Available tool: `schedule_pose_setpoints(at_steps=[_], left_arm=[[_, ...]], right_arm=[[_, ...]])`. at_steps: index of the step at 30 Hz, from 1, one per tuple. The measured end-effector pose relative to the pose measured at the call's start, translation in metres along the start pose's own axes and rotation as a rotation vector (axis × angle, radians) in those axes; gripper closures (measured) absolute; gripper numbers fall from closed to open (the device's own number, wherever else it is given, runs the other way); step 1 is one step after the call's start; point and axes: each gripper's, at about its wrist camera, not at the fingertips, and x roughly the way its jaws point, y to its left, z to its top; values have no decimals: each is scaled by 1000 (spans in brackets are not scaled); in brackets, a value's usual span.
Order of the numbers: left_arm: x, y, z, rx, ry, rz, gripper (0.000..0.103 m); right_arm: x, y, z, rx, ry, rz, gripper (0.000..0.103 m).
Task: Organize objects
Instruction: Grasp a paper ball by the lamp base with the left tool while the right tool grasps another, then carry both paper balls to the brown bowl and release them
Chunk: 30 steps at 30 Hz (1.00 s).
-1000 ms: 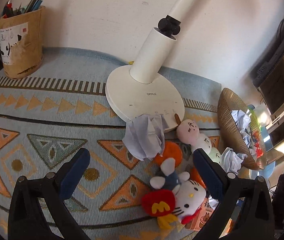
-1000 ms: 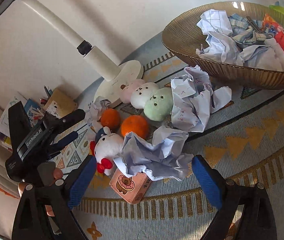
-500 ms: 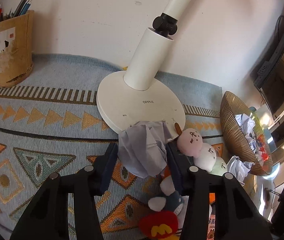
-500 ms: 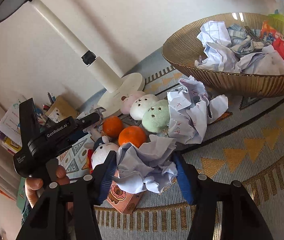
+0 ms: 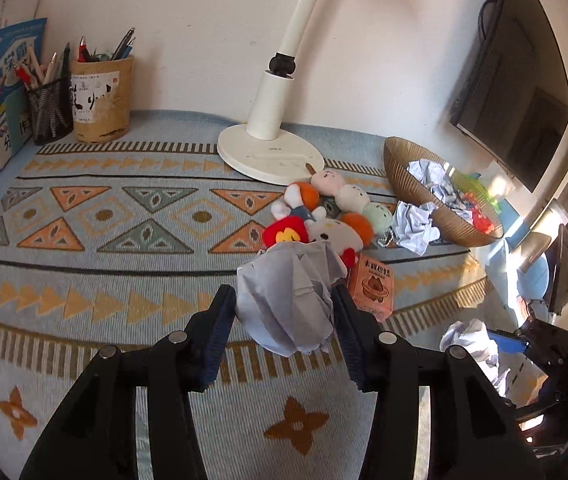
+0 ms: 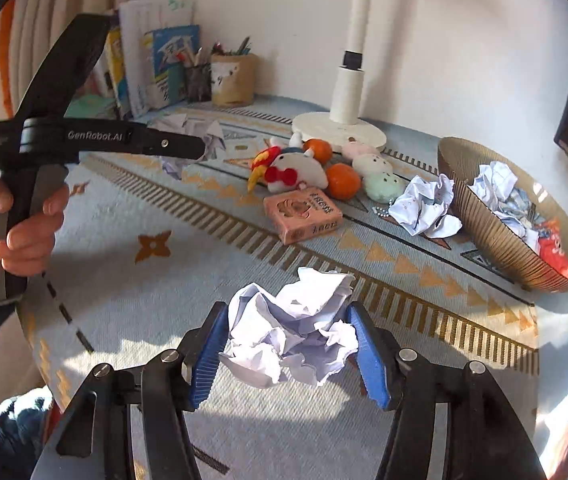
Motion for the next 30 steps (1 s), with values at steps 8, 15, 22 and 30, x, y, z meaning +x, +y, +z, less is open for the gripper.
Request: schedule_pose_setpoints(at_steps=[8,15,22,30], left_arm=[[-3,6,-20,16,-10,-54,56],[-7,8,-24,1,-30,-95,56],[-11,0,-26,37,-51,-80,56],[-11,7,-26,-1,-53,-82,56]], right_arm=[[-41,-12,-44,179,-27,-80,8],[-57,-23,-69,575,-61,-62,7],[-43,-25,-70,771,-9,133,7],[-10,-10,-49,683,6,-159,43]])
